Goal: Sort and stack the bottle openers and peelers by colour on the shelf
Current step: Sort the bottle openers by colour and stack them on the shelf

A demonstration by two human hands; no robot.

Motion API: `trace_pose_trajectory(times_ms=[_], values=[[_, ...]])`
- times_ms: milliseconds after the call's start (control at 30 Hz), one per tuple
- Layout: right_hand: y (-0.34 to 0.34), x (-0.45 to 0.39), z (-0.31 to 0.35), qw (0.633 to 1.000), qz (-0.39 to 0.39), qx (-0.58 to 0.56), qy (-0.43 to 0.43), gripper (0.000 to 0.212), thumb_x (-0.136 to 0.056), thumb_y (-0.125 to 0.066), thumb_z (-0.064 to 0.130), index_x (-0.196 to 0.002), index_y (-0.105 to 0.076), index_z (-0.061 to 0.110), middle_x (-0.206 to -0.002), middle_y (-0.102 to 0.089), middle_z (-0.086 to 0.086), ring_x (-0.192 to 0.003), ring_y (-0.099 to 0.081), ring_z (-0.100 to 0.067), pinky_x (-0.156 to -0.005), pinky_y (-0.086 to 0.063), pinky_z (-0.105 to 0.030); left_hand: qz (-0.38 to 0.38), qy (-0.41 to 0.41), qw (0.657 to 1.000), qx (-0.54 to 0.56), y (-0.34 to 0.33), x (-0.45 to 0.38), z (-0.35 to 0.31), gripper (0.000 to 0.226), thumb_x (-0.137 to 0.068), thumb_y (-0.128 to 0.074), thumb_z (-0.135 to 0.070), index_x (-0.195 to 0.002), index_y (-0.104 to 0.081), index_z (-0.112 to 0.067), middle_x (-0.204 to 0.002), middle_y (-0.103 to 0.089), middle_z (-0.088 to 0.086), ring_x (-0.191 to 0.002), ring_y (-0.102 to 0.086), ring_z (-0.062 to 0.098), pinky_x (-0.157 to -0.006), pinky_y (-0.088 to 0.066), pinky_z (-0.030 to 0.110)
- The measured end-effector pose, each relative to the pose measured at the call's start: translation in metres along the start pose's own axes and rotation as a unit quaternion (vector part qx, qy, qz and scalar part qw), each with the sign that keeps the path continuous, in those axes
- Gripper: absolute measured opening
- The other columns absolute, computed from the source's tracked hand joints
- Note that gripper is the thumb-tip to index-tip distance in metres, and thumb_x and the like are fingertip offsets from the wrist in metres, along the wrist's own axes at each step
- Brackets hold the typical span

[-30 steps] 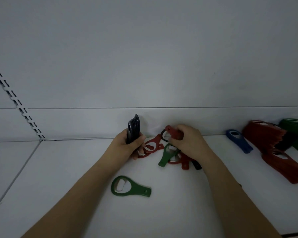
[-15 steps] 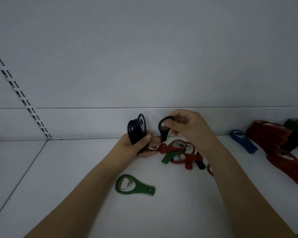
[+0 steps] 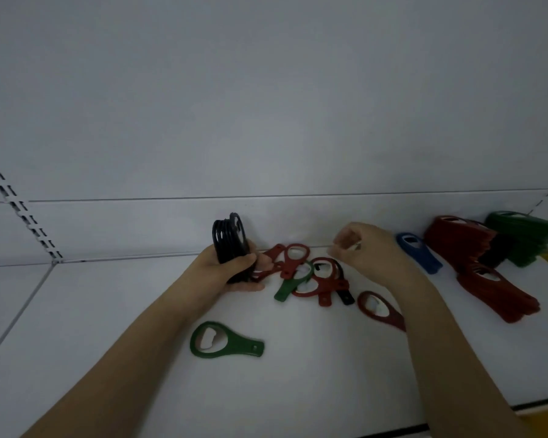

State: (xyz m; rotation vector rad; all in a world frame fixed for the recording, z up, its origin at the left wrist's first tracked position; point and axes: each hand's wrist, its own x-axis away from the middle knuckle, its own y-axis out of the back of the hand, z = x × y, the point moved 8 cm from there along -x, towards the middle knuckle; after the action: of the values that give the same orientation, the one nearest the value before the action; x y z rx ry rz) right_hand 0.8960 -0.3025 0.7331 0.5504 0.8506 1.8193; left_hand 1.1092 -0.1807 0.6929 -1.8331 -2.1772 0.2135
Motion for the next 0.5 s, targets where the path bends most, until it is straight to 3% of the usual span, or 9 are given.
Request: trace_pose_trajectory(times_ms=[133,333,500], values=[[-0.025,0.011,-0.018,0.994,0.094,0.057,-0.007,0.039,-0.079,-0.076,0.045,-0.110,-0.062,0.024,-0.106,-0.059,0.005,-0.087,-0.054,-0.004,-0.066,-0.041,-0.017,-0.020,-0.005,1.000,-0.017,0.002,-0.005,0.003,0.018,-0.096,-0.055,-0.001,-0.114,-0.057,-0.002,-0.094,-0.072,0.017,-0.097,-0.071,0.031,-0.066,-0.060,0.032],[-0.031,0.012,-0.015,0.987,0.131,0.063,-0.061,0.052,-0.075,-0.079,0.047,-0.108,-0.058,0.012,-0.108,-0.062,-0.005,-0.094,-0.058,-0.016,-0.082,-0.049,-0.030,-0.003,-0.009,0.997,-0.081,-0.002,-0.002,0.007,0.023,-0.096,-0.057,-0.004,-0.118,-0.057,0.001,-0.089,-0.072,0.012,-0.089,-0.070,0.026,-0.065,-0.059,0.032],[-0.028,0.013,-0.014,0.990,0.104,0.035,-0.088,0.053,-0.072,-0.081,0.049,-0.106,-0.060,0.014,-0.102,-0.062,-0.002,-0.091,-0.059,-0.015,-0.071,-0.046,-0.026,-0.008,-0.012,0.997,-0.074,-0.002,-0.002,0.005,0.022,-0.095,-0.058,-0.003,-0.117,-0.058,0.000,-0.086,-0.072,0.012,-0.082,-0.070,0.023,-0.062,-0.059,0.032]])
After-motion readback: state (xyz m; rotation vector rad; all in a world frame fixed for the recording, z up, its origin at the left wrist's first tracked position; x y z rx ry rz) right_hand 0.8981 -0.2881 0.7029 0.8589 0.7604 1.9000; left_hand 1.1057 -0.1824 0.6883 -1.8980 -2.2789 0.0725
